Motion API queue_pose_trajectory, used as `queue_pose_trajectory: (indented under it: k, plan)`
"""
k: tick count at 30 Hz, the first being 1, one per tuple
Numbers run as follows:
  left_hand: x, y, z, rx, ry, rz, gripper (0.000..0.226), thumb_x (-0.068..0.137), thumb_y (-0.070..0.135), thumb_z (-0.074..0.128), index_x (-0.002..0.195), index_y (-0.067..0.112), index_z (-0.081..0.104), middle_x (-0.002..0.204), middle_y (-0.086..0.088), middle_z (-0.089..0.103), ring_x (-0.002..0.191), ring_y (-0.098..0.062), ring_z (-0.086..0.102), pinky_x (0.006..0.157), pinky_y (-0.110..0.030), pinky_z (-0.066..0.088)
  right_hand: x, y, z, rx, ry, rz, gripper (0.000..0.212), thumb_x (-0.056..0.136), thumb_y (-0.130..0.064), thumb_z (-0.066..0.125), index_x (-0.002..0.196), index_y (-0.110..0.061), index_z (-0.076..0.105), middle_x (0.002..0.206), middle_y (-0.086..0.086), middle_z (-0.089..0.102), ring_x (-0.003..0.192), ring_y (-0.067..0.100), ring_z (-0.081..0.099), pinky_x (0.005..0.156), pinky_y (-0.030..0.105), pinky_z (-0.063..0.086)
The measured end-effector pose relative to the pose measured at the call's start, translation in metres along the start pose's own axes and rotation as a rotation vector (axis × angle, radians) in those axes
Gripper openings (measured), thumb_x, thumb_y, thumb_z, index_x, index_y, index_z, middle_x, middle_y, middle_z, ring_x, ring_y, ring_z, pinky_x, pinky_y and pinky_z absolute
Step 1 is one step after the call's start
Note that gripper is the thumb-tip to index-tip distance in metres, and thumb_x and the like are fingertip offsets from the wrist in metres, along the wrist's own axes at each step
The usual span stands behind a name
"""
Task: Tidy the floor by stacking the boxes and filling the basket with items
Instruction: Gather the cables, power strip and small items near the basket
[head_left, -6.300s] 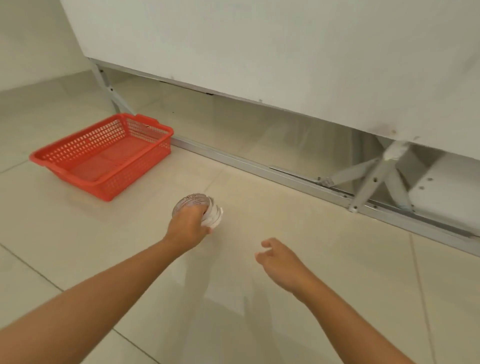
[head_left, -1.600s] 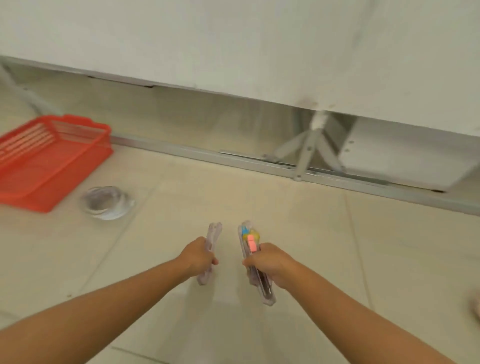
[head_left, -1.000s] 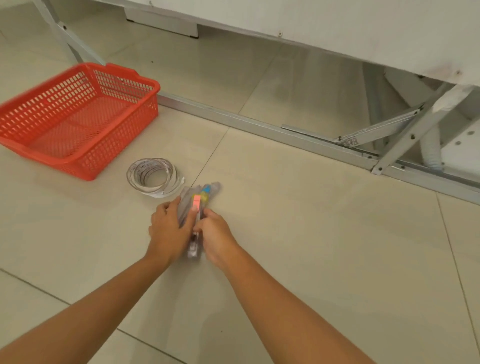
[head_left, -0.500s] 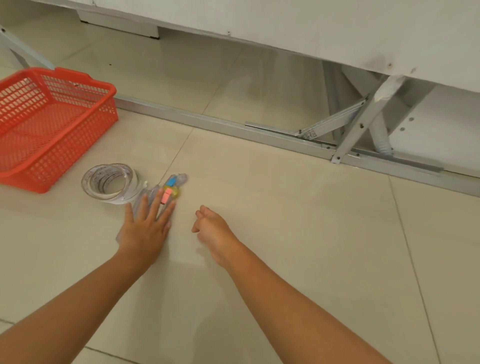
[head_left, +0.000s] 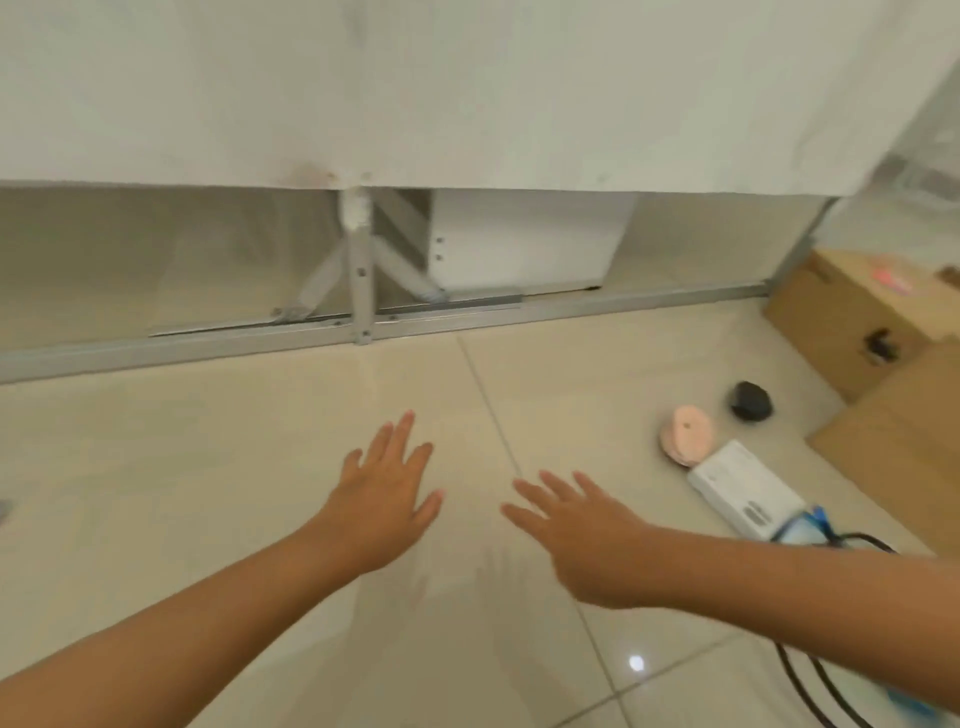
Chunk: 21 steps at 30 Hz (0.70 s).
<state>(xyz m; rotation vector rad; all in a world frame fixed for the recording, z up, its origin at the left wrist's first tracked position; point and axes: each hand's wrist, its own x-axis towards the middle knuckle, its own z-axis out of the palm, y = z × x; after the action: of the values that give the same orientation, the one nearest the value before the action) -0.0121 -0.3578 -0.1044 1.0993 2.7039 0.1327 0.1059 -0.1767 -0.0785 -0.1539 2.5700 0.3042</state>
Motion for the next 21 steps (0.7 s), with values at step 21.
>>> queue_pose_trajectory:
  k: [21]
  plan:
    - [0.061,0.319,0.094,-0.476,-0.413,0.148,0.067,0.093,0.055,0.031,0.144,0.013,0.028,0.151,-0.005,0.028,0.138,-0.019,0.029,0.112,-0.033,0.024,-0.195,0.215,0.225,0.918,0.373,1.311,0.039,0.094,-0.030,0.047,0.128,-0.012,0.041,0.128,0.015,0.044,0.115,0.031,0.045,0.094,0.042,0.040]
